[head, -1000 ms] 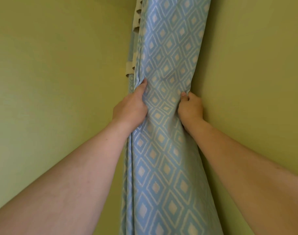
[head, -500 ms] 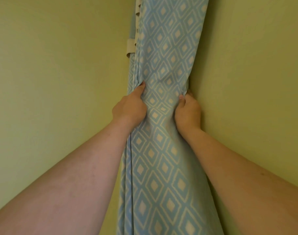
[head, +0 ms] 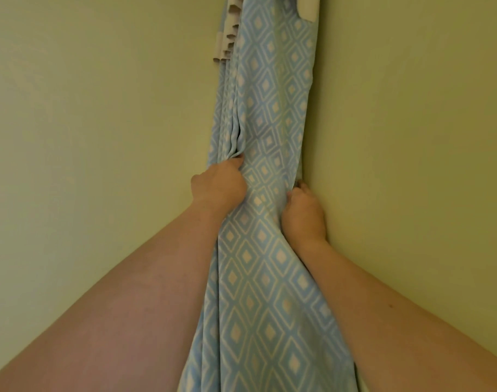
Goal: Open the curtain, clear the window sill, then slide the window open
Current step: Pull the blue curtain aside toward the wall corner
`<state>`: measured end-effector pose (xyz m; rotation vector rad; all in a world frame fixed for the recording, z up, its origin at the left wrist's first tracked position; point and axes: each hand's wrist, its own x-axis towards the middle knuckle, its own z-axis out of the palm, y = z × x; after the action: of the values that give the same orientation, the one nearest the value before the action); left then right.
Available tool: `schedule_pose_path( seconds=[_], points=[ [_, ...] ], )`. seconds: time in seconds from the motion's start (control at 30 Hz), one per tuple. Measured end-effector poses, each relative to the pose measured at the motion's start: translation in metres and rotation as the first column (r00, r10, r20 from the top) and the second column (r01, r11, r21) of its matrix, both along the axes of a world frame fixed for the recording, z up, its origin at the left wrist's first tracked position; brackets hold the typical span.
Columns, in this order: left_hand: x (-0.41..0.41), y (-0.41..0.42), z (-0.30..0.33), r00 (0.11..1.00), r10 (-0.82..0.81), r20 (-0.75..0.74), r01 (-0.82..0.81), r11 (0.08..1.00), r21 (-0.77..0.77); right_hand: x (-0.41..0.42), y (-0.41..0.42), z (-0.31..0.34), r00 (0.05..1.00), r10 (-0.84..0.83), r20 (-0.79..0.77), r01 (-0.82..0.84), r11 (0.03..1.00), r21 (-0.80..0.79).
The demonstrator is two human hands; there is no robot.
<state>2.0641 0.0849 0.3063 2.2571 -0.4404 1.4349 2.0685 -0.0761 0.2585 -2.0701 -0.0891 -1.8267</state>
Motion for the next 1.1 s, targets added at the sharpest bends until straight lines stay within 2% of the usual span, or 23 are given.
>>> schedule_pose_path(
  seconds=[0.3,0.83,1.1],
  points=[
    [0.019,0.003,0.004,1.0,0.013,0.0,-0.013,0.999,0.046,0.002,0.003,0.009,0.994,-0.105,-0.037,0.104,0.994,-0.037],
    [0.03,0.011,-0.019,0.997,-0.013,0.072,0.005,0.995,0.102,0.0,-0.001,-0.015,0.993,0.097,-0.063,-0.09,0.99,0.106],
    [0.027,0.014,-0.045,1.0,-0.001,0.016,-0.001,0.993,0.116,-0.017,-0.003,-0.044,0.977,0.146,-0.154,-0.127,0.984,0.124]
  ],
)
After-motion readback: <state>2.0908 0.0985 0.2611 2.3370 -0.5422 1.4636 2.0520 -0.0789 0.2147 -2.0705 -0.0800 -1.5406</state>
